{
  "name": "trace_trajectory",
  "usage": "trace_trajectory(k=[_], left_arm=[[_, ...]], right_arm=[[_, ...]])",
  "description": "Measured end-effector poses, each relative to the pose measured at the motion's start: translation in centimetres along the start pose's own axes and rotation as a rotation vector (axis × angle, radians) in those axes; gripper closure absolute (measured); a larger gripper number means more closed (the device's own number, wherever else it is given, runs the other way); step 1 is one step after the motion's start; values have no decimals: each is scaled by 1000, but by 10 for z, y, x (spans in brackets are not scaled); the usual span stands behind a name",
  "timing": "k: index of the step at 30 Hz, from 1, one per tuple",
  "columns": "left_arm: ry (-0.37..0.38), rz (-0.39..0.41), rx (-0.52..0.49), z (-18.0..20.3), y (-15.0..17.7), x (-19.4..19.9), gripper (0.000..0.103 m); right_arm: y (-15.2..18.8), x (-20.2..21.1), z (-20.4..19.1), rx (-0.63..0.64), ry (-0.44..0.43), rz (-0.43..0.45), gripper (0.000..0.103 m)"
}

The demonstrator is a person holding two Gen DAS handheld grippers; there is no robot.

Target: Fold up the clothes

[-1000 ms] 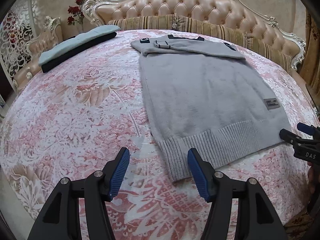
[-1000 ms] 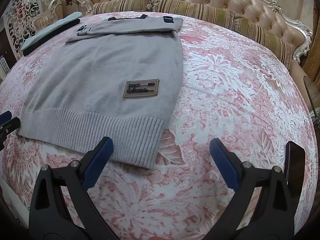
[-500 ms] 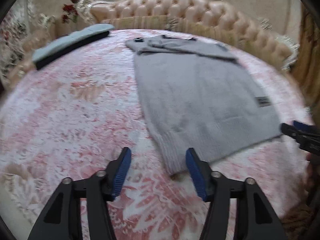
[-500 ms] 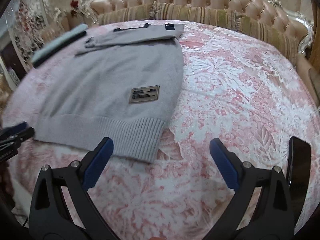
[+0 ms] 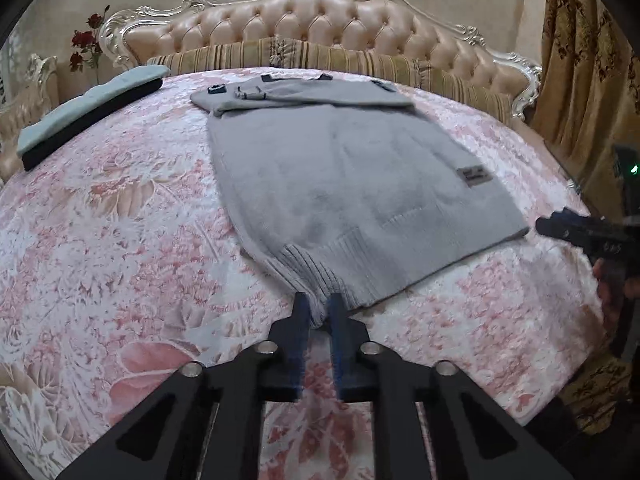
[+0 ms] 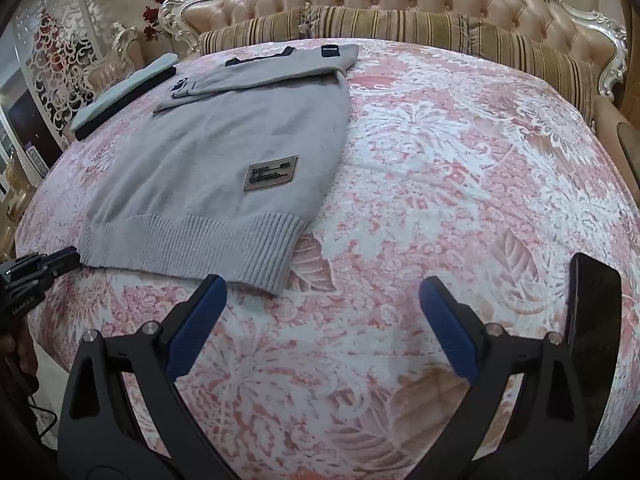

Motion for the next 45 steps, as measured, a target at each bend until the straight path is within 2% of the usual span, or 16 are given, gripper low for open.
trace_trajectory(k=[6,9,11,13,20,22,24,27,29,34,36,39,40,41,43,45], left_arm=[[58,62,22,-2,-27,22,95],[54,101,21,-3,-47,28,95],[51,123,21,-4,-60,29,95],[45,139,22,-5,-70,30,95],[43,168,38,-9,-88,30,95],[40,175,44,-11,-90,31,95],[34,177,49,-14,-89,33,95],[36,169,57,-17,-82,36,95],[47,144,67,-19,-68,36,95],[52,36,96,-24,-19,23,95],[40,-5,91,-23,-4,14,95],[21,-7,85,-21,5,16,88],[19,-4,87,-23,7,19,83],[12,2,84,-25,7,24,70],[-6,22,69,-32,-1,31,60],[-40,71,41,-40,-26,34,60]], right_arm=[[2,-2,-14,28,-59,8,6],[2,-8,-26,78,-43,13,6],[3,-11,-32,116,-34,7,11],[3,-14,-36,145,-21,-4,22],[-6,-24,-36,157,22,-21,26],[-10,-26,-32,146,47,-16,36],[-16,-26,-23,115,85,-9,48],[-25,-16,-6,80,167,41,49],[-26,-14,0,67,174,40,50],[-19,-22,14,27,173,13,67],[-18,-24,15,23,161,6,69],[-19,-19,16,25,164,9,68],[-21,-16,18,24,175,13,67],[-23,-12,21,26,179,14,65],[-33,-5,25,21,175,40,45],[-54,-1,27,37,176,85,39]])
Point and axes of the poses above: each gripper's, at about its wrist camera, not at the fingertips, and x roughly against the way its jaws point, z to its right, y to its underside, the point moved 6 cm from there along -x, roughly the way its jaws point, and after that the axes turned 3 degrees about x, right-handed, at the moved point
